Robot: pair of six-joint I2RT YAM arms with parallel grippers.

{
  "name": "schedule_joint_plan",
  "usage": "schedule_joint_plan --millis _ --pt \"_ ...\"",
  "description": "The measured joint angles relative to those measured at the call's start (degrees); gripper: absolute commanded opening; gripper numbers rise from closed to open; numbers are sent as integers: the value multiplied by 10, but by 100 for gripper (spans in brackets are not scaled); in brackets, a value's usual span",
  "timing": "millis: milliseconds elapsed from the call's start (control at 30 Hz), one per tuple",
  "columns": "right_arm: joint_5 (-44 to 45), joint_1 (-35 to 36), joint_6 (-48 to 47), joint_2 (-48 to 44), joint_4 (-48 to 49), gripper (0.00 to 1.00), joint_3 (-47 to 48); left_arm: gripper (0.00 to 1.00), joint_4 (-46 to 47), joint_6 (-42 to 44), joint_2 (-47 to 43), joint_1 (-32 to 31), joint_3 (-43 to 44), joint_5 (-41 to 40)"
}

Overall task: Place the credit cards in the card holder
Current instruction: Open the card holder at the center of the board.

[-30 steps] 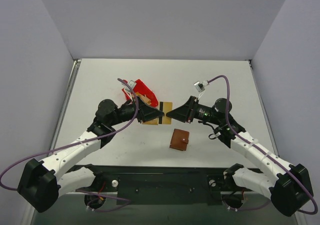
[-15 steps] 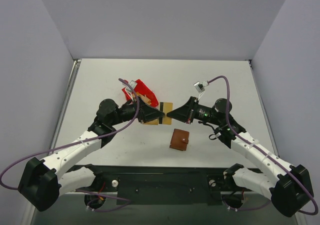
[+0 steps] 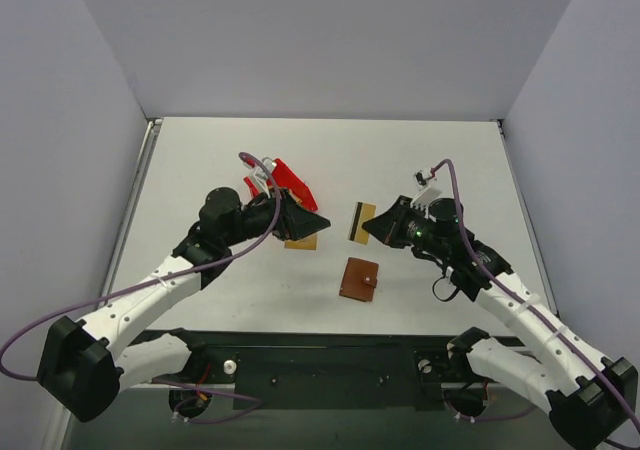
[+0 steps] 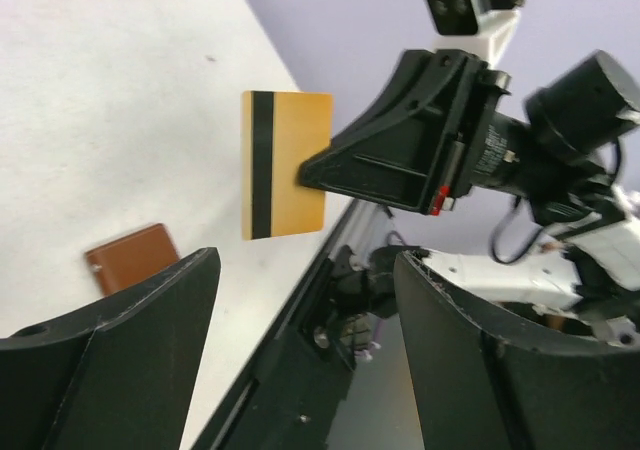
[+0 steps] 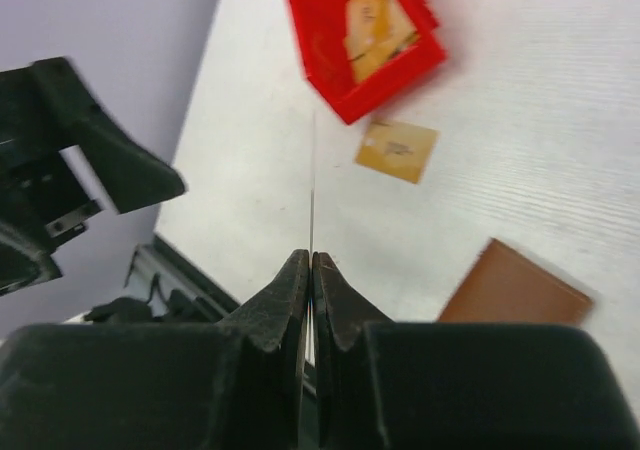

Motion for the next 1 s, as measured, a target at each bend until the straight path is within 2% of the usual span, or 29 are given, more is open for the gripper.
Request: schedule_joint_plan --millis 100,233,300,333,367,400,600,1000 --pt "63 0 -17 16 -78 0 23 78 -66 43 12 -3 28 -36" --pt "97 0 -24 86 -143 0 41 67 -126 99 38 -27 43 -101" --pt "99 4 -22 127 -162 0 42 55 -148 117 54 -47 43 -125" --pt "101 8 -19 144 -171 0 42 46 -157 127 65 -61 42 -139" --pt "104 13 -14 161 -179 0 42 42 -159 129 73 -70 42 -146" --pt "106 17 -10 171 -186 0 42 32 -158 133 82 -80 40 -153" --pt "118 44 18 196 -197 0 42 2 -145 139 117 -120 12 -177" --pt "156 74 87 214 -219 0 41 0 -41 131 197 -161 -45 -189"
